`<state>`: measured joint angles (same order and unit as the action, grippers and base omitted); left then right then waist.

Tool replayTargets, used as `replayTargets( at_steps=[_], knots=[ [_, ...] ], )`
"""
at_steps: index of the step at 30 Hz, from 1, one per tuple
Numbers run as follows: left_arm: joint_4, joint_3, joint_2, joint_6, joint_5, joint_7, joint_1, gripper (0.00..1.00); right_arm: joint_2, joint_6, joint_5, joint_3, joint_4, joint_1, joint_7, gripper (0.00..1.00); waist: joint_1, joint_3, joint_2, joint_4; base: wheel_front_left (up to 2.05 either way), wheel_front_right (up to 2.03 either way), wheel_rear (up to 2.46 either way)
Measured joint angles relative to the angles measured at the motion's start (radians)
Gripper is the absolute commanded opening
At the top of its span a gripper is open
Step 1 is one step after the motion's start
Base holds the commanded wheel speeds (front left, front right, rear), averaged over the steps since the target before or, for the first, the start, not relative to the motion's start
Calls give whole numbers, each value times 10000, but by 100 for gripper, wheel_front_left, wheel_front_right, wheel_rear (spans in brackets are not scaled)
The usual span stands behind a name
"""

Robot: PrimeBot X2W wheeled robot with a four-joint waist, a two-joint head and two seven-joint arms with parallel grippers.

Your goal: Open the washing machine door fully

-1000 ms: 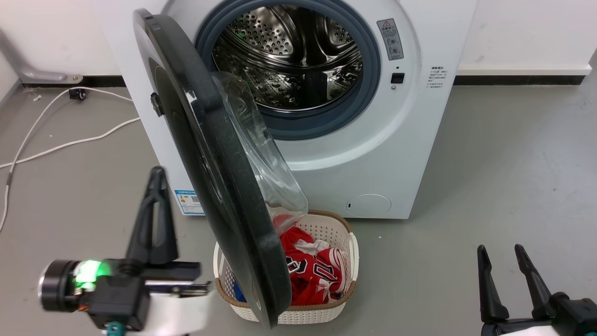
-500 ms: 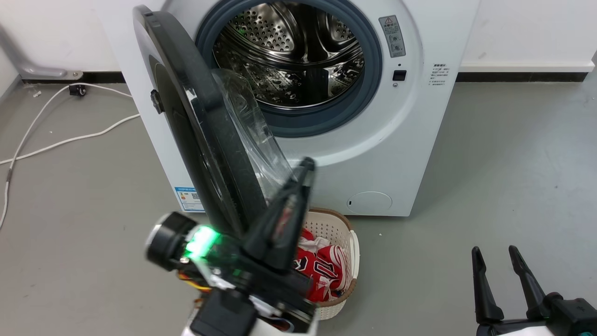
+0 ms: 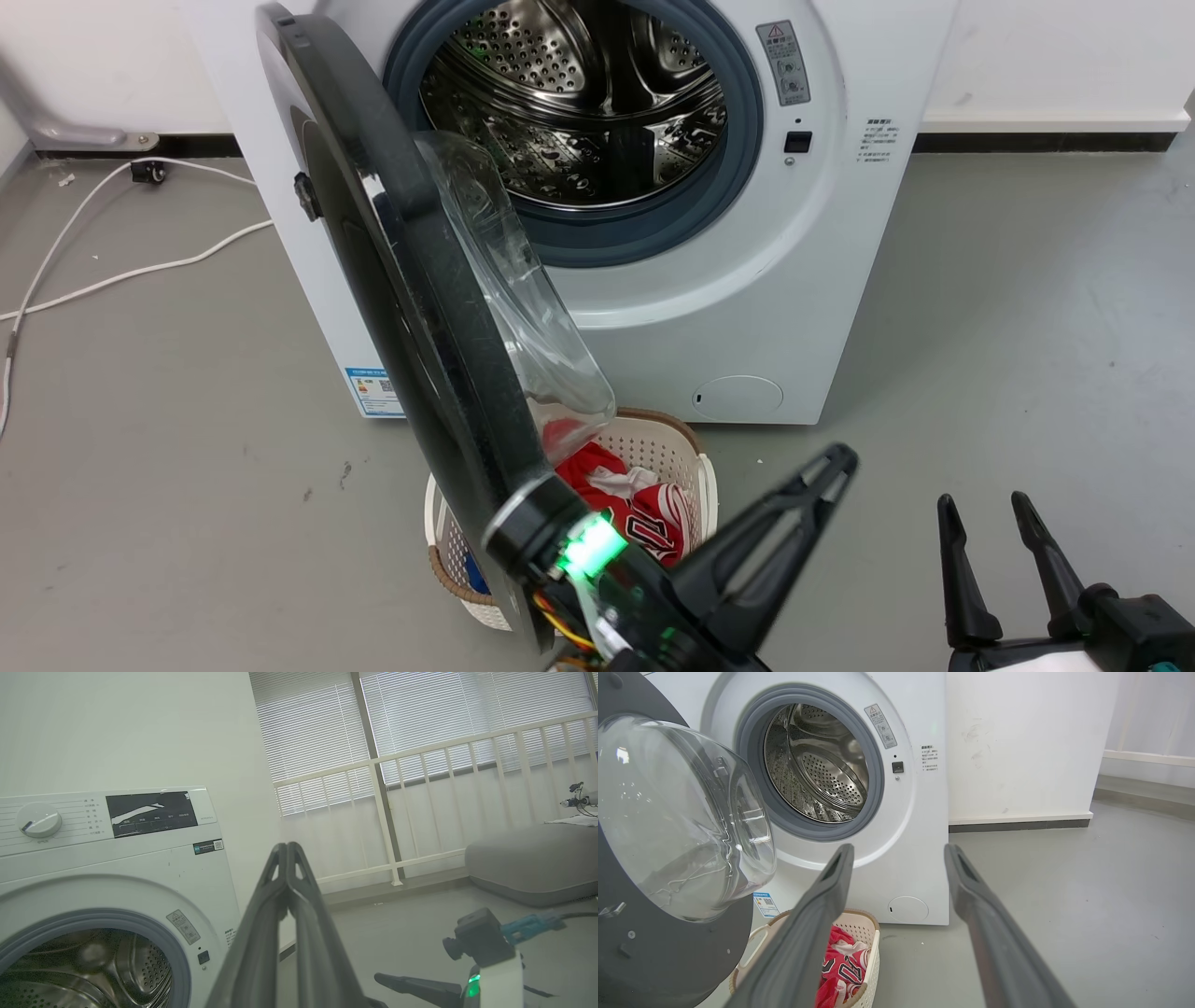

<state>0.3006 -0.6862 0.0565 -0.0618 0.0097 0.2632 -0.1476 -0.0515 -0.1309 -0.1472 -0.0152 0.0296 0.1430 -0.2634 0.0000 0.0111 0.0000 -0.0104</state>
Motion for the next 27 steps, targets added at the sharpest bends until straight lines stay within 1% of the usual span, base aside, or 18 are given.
replayTargets(
  at_steps=[5,12,21,27],
  knots=[
    [-430,-481,-27,2,-201,0,68,0,0,0,4,40,35,-4,0,100,0,-38,0,-40,0,0,0],
    [-1181,-552,4,86,-286,0,457,0,0,0,48,61,86,-38,0,100,0,-87,0,-122,0,0,0],
    [-2033,-341,228,186,-393,0,1016,0,0,0,73,58,190,-128,0,100,0,-113,0,-214,0,0,0],
    [-2661,-33,249,268,-493,0,1305,0,0,0,81,117,255,-150,0,100,0,-126,0,-190,0,0,0]
  ],
)
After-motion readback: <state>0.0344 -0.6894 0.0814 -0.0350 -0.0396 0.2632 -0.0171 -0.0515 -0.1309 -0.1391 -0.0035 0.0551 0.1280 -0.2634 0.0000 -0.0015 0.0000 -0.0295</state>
